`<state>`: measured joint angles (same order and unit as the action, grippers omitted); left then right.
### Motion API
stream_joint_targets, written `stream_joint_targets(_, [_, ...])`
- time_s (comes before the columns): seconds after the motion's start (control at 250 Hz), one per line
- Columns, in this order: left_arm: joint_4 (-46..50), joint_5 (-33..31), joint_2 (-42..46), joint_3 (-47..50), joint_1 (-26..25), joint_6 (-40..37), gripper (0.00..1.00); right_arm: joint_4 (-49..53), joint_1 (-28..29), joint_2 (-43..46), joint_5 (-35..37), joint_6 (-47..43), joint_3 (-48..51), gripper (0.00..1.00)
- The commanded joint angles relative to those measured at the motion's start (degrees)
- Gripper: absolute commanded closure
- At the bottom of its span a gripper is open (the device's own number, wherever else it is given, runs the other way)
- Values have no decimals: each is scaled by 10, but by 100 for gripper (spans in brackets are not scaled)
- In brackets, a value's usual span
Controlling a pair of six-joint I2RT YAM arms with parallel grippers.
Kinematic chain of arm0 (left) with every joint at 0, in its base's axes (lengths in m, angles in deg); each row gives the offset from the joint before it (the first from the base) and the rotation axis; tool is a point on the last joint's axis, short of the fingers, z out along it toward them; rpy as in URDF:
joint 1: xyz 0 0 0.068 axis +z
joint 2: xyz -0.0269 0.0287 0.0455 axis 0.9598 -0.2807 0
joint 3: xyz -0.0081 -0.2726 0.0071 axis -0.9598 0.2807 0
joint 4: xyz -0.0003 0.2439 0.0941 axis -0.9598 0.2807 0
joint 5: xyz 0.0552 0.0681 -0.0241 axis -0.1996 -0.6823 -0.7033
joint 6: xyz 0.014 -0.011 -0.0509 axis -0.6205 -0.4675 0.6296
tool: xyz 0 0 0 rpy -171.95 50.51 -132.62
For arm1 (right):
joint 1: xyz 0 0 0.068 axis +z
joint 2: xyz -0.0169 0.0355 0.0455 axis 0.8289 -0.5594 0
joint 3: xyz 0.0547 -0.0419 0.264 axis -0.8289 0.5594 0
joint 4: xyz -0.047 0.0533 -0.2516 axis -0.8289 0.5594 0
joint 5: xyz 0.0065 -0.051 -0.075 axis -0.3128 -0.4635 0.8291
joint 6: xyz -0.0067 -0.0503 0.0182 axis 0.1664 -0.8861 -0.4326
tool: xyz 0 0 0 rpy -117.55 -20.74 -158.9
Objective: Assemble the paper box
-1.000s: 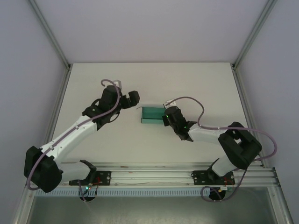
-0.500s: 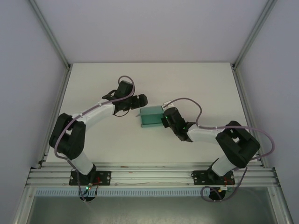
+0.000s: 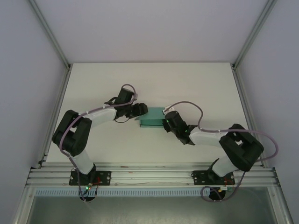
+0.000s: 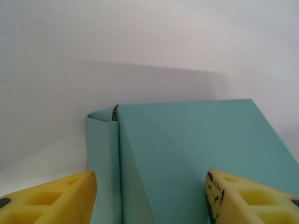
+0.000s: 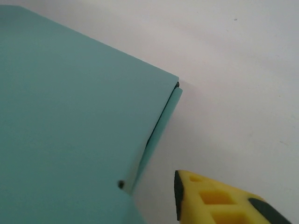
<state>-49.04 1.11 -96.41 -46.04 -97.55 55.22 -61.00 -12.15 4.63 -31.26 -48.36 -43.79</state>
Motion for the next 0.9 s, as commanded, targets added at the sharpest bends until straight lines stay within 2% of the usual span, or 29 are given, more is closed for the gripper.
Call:
stream_joint_targets(0.0, [-13, 3, -16, 27, 1, 4, 39, 51, 3, 45, -17, 25, 22, 60])
stream_joint_targets(0.204, [-31, -24, -27, 42, 1, -2, 40, 118, 3, 171, -28, 70, 65, 26])
stream_joint_targets(0.352, [-43, -15, -47, 43, 1, -1, 40, 149, 3, 265, -30, 97, 87, 0])
stream_joint_targets(0.496, [-53, -14, -64, 43, 1, 4, 42, 164, 1, 314, 9, 123, 70, 0])
stream_joint_targets(0.64, [-62, -8, -84, 31, 2, 2, 43, 155, -8, 300, 56, 174, 42, 0])
stream_joint_targets(0.771, [-65, 0, -96, 23, 4, -1, 49, 176, -31, 245, 23, 210, -10, 0])
stream_joint_targets(0.895, [-82, 37, -108, 19, 21, 3, 56, 217, -55, 177, -15, 243, -71, 0])
